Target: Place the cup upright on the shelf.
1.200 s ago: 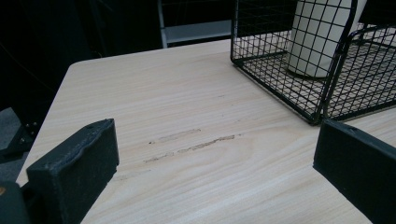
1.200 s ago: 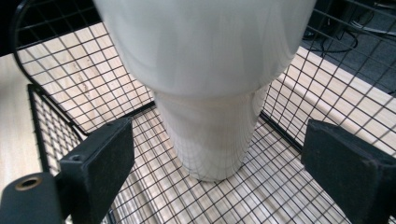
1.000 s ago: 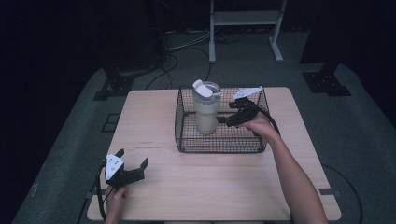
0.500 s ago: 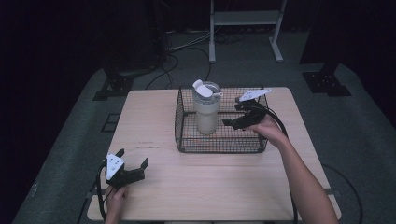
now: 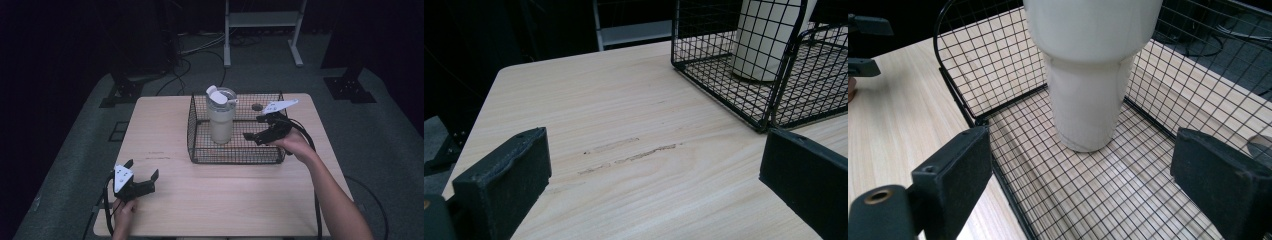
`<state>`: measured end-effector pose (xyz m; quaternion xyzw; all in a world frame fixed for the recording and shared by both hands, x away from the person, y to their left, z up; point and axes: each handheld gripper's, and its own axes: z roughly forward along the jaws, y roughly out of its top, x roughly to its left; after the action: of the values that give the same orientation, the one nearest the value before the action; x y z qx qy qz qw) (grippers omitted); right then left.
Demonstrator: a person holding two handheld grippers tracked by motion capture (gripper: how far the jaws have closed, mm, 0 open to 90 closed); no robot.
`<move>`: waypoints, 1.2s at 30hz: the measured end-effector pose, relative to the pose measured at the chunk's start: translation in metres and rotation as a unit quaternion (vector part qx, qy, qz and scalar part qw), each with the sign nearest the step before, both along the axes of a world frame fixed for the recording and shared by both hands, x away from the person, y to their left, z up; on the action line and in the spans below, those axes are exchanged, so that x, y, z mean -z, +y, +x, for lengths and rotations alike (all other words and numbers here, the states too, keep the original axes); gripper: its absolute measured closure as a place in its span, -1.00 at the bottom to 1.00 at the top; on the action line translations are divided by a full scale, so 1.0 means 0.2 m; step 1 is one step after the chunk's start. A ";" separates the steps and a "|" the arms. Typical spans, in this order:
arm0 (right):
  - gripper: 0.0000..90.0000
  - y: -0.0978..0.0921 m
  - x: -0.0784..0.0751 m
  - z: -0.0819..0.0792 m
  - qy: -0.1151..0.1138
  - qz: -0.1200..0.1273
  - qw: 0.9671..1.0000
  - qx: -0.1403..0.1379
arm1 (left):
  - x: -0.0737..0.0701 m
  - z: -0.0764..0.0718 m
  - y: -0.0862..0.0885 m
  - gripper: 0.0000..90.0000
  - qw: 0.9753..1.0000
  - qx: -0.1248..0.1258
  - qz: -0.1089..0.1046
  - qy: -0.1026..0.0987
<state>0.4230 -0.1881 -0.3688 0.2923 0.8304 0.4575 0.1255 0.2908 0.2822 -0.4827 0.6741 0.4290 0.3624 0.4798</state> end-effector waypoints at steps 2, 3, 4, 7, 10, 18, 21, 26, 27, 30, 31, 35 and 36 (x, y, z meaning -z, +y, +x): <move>-0.80 -0.01 -0.01 -0.02 0.000 0.005 1.000 -0.002 | 0.00 0.00 0.00 -1.00 1.000 0.000 -0.001 0.000; -0.80 -0.01 -0.01 -0.03 -0.001 0.005 1.000 -0.004 | 0.00 0.00 0.00 -1.00 1.000 0.000 0.000 0.000; -0.80 -0.02 -0.01 -0.04 -0.001 0.005 1.000 -0.004 | 0.00 0.00 0.00 -1.00 1.000 0.000 0.000 0.000; -0.80 -0.04 -0.01 -0.06 -0.002 0.008 1.000 -0.005 | 0.00 0.00 0.00 -1.00 1.000 0.000 0.002 -0.001; -0.80 -0.05 -0.01 -0.09 -0.003 0.008 1.000 -0.008 | 0.00 0.00 0.00 -1.00 1.000 -0.001 0.002 0.000; -0.80 -0.05 0.01 -0.17 0.002 0.003 1.000 -0.026 | 0.00 0.00 0.00 -1.00 1.000 -0.001 -0.001 0.000; -0.80 -0.07 0.02 -0.19 0.002 0.004 1.000 -0.028 | 0.00 0.00 0.00 -1.00 1.000 -0.001 -0.001 0.000; -0.80 -0.09 0.02 -0.25 -0.002 0.012 0.999 -0.032 | 0.00 0.00 0.00 -1.00 1.000 -0.001 0.001 0.001; -0.80 -0.09 0.02 -0.26 -0.003 0.011 0.999 -0.034 | 0.00 0.00 0.00 -1.00 1.000 -0.001 0.001 0.001; -0.80 -0.10 0.03 -0.30 -0.004 0.013 0.999 -0.037 | 0.00 0.00 0.00 -1.00 1.000 -0.001 0.001 0.001; -0.80 -0.10 0.03 -0.31 -0.004 0.012 0.999 -0.038 | 0.00 0.00 0.00 -1.00 1.000 -0.001 0.002 0.001; -0.80 -0.12 0.05 -0.35 -0.003 0.012 0.999 -0.039 | 0.00 0.00 0.00 -1.00 1.000 0.000 0.003 0.001; -0.80 -0.12 0.06 -0.36 -0.005 0.012 0.999 -0.039 | 0.00 0.00 0.00 -1.00 1.000 0.000 0.003 0.001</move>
<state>0.3511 -0.2131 -0.3799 0.2590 0.8351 0.4732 0.1080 0.2907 0.2812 -0.4829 0.6758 0.4283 0.3630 0.4776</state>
